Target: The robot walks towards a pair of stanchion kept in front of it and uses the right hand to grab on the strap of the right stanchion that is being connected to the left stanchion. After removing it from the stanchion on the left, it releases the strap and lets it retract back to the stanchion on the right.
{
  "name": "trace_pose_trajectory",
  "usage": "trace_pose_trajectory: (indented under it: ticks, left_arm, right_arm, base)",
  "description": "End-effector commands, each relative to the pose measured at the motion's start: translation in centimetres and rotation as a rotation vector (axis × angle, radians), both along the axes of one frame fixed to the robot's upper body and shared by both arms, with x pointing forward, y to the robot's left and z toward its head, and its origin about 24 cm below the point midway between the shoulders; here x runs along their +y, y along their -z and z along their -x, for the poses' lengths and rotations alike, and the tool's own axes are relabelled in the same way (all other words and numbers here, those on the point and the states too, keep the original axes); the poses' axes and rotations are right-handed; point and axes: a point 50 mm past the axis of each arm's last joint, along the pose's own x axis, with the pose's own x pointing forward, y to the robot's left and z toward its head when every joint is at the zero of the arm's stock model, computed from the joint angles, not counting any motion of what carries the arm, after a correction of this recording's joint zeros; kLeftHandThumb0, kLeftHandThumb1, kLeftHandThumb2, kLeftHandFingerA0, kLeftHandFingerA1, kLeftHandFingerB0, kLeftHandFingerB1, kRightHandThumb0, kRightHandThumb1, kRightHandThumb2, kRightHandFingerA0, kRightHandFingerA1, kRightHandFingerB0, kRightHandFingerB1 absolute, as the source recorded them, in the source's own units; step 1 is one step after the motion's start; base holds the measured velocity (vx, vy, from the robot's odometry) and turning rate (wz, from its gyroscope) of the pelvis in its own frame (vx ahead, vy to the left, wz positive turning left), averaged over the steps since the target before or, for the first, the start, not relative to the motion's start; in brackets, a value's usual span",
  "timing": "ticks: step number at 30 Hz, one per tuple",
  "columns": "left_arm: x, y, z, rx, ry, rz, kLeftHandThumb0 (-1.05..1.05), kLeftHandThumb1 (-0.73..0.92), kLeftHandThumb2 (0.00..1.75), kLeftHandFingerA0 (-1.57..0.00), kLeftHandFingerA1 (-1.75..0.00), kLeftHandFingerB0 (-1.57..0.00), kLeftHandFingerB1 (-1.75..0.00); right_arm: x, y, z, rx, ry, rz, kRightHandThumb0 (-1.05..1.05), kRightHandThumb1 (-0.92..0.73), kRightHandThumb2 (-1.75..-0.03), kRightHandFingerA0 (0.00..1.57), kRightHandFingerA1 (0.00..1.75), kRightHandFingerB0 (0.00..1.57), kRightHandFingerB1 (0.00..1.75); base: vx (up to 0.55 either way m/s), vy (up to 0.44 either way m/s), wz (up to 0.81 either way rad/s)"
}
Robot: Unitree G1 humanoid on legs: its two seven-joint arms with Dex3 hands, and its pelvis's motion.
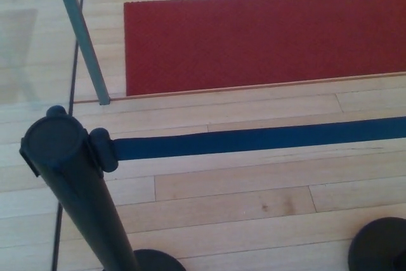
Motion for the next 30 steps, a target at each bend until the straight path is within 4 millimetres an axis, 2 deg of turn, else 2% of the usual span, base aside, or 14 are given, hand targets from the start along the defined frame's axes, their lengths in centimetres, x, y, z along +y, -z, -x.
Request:
trace_pose_trajectory:
  ticks: [1, 5, 6, 7, 8, 9, 12, 13, 14, 15, 19, 21, 22, 30]
  left_arm:
    - [1.0, -0.4, 0.3, -0.004, -0.002, -0.033, -0.14, 0.66, 0.64, -1.11, -1.14, -0.99, -0.89]
    - [1.1, -0.5, 0.7, -0.004, -0.005, -0.038, -0.12, 0.65, 0.66, -1.08, -1.13, -0.98, -0.89]
    - [1.4, -0.6, 0.8, -0.005, -0.010, -0.046, -0.15, 0.67, 0.62, -1.09, -1.18, -0.98, -0.91]
    - [1.4, -0.6, 0.8, -0.005, -0.011, -0.048, -0.15, 0.67, 0.62, -1.09, -1.18, -0.98, -0.91]
    - [1.6, -0.7, 0.7, -0.006, -0.014, -0.054, -0.14, 0.67, 0.61, -1.07, -1.18, -0.97, -0.89]
    - [1.7, -0.8, 0.7, -0.007, -0.017, -0.059, -0.14, 0.67, 0.61, -1.07, -1.18, -0.97, -0.89]
    - [2.0, -0.9, 0.5, -0.010, -0.027, -0.061, -0.18, 0.68, 0.60, -1.08, -1.20, -0.96, -0.90]
    - [2.0, -0.8, 0.5, -0.007, -0.022, -0.061, -0.16, 0.68, 0.63, -1.06, -1.12, -0.97, -0.87]
    - [1.9, -0.8, 0.4, -0.005, -0.018, -0.061, -0.16, 0.68, 0.63, -1.06, -1.12, -0.97, -0.87]
    - [1.8, -0.8, 0.3, -0.004, -0.014, -0.058, -0.17, 0.67, 0.63, -1.10, -1.12, -1.01, -0.88]
    - [1.6, -0.7, 0.2, -0.007, -0.013, -0.048, -0.16, 0.68, 0.62, -1.13, -1.12, -0.99, -0.86]
    - [1.6, -0.7, 0.1, -0.011, -0.015, -0.046, -0.12, 0.67, 0.64, -1.12, -1.12, -0.98, -0.87]
    - [1.6, -0.7, 0.0, -0.016, -0.014, -0.047, -0.13, 0.65, 0.63, -1.07, -1.11, -0.99, -0.89]
    - [1.8, -0.8, -0.2, -0.020, -0.037, -0.049, -0.12, 0.66, 0.65, -1.08, -1.17, -0.96, -0.89]
  right_arm:
    - [-0.5, -0.7, -0.5, -0.064, 0.021, 0.094, -0.37, -0.11, -1.75, 1.16, 1.30, 0.57, 1.36]
    - [-0.6, -1.3, -0.5, -0.121, 0.043, 0.176, -0.38, -0.25, -1.75, 1.01, 1.49, 0.23, 1.60]
    - [-0.2, -2.3, -0.9, -0.236, 0.002, 0.230, -0.44, -0.57, -1.58, 0.98, 1.38, 0.23, 0.98]
    - [-0.1, -2.6, -0.9, -0.268, -0.009, 0.243, -0.44, -0.57, -1.58, 0.98, 1.38, 0.23, 0.98]
    - [0.1, -3.1, -1.2, -0.313, -0.032, 0.265, -0.56, -0.30, -1.75, 0.86, 1.65, 0.00, 1.53]
    - [0.4, -3.6, -1.5, -0.351, -0.054, 0.285, -0.56, -0.30, -1.75, 0.86, 1.65, 0.00, 1.53]
    - [2.5, -8.4, -2.3, -0.568, -0.169, 0.358, -0.68, -0.42, -1.67, 0.55, 1.72, 0.00, 1.25]
    - [2.9, -11.1, -2.9, -0.638, -0.259, 0.418, -0.91, -0.66, -1.22, 0.36, 1.71, 0.00, 0.94]
    - [3.2, -12.6, -3.2, -0.670, -0.317, 0.459, -0.91, -0.66, -1.22, 0.36, 1.71, 0.00, 0.94]
    - [3.4, -14.7, -3.7, -0.710, -0.396, 0.500, -1.05, -0.60, -1.30, 0.20, 1.04, 0.00, 0.64]
    - [4.2, -18.9, -4.8, -0.781, -0.562, 0.571, -1.05, -0.52, -1.19, 0.05, 0.88, 0.00, 0.58]
    - [4.7, -20.5, -5.1, -0.794, -0.656, 0.636, -1.05, -0.83, -0.78, 0.00, 0.59, 0.00, 0.15]
    - [5.6, -22.0, -5.3, -0.809, -0.747, 0.695, -1.05, -0.76, -0.88, 0.00, 0.00, 0.00, 0.00]
    - [9.8, -27.9, -4.9, -0.846, -1.038, 0.842, -1.05, -0.68, -0.92, 0.00, 0.00, 0.00, 0.00]
  base:
    - [0.00, 0.000, 0.00]
    - [0.00, 0.000, 0.00]
    - [0.00, 0.000, 0.00]
    - [0.00, 0.000, 0.00]
    - [0.00, 0.000, 0.00]
    - [0.00, 0.000, 0.00]
    - [0.00, 0.000, 0.00]
    - [0.00, 0.000, 0.00]
    - [0.00, 0.000, 0.00]
    - [0.00, 0.000, 0.00]
    - [0.00, 0.000, 0.00]
    - [0.00, 0.000, 0.00]
    - [0.00, 0.000, 0.00]
    - [0.00, 0.000, 0.00]
